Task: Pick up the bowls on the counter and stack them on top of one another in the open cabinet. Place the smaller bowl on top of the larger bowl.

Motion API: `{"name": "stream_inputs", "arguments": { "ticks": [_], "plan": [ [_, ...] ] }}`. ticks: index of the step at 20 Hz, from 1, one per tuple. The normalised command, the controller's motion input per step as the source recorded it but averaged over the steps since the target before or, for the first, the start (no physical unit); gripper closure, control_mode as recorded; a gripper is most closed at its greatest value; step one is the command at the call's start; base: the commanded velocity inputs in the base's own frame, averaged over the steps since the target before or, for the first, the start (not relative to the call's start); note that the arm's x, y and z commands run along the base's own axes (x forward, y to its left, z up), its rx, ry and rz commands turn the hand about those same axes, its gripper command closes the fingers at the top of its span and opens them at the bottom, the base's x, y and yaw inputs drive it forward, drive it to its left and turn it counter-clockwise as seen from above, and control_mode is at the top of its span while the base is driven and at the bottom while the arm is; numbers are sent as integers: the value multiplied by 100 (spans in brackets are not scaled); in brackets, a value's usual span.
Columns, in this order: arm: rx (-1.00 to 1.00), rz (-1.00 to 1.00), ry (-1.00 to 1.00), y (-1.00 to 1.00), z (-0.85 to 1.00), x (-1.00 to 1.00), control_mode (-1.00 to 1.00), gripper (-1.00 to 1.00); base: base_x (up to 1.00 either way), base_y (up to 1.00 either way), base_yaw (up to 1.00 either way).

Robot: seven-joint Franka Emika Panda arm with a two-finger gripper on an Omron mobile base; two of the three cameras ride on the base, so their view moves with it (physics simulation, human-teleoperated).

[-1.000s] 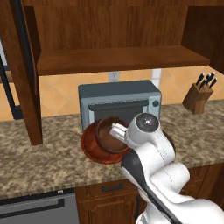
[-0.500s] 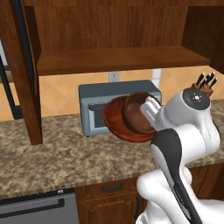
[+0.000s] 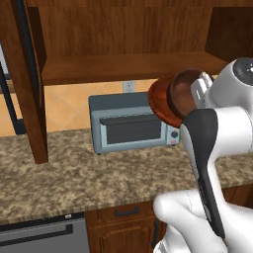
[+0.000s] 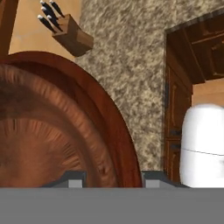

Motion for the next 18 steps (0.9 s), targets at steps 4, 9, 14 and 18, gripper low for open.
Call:
{"name": "stream_inputs", "arguments": {
  "ticks": [4,9,14,18],
  "plan": [
    [11,-12,-12,-18,68,0,-100,100,0,0,0],
    [6,0,-22,-14,51,0,-100,100,0,0,0],
    [4,0,-24,-10,25,1,-100,100,0,0,0],
    [0,1,-7,0,0,28,-100,100,0,0,0]
  ]
}}
